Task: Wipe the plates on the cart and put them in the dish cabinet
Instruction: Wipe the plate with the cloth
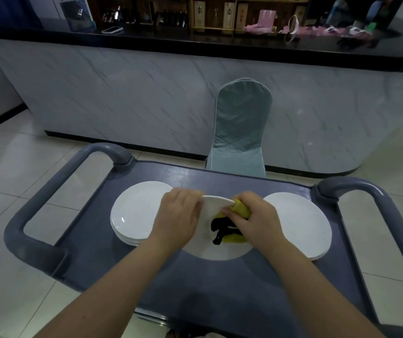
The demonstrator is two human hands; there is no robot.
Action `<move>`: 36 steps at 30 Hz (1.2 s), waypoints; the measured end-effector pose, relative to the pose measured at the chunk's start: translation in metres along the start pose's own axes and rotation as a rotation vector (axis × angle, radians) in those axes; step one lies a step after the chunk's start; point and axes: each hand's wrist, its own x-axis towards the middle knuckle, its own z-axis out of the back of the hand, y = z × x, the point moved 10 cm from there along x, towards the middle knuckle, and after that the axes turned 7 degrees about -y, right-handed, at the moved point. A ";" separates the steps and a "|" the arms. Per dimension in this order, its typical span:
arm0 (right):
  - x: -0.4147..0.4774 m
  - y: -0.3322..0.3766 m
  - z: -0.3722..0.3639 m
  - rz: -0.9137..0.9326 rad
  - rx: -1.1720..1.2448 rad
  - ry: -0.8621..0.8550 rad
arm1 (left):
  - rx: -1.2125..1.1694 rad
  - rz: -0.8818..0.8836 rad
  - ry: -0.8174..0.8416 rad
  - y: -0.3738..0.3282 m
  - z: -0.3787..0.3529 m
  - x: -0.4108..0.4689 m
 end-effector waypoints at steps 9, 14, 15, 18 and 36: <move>0.045 0.048 0.067 0.091 0.121 -0.124 | -0.076 -0.049 -0.246 -0.054 0.056 0.086; 0.038 0.009 0.071 -0.225 0.337 -0.145 | -0.553 0.750 -0.428 0.026 0.044 0.049; 0.028 -0.004 0.063 -0.267 0.310 -0.132 | -0.534 0.800 -0.386 0.031 0.030 0.034; 0.003 -0.033 0.044 -0.315 0.196 -0.094 | -0.303 0.549 -0.161 0.026 -0.001 0.014; -0.006 -0.062 0.068 -0.550 0.458 -0.254 | -0.636 1.161 -0.311 0.029 -0.033 0.000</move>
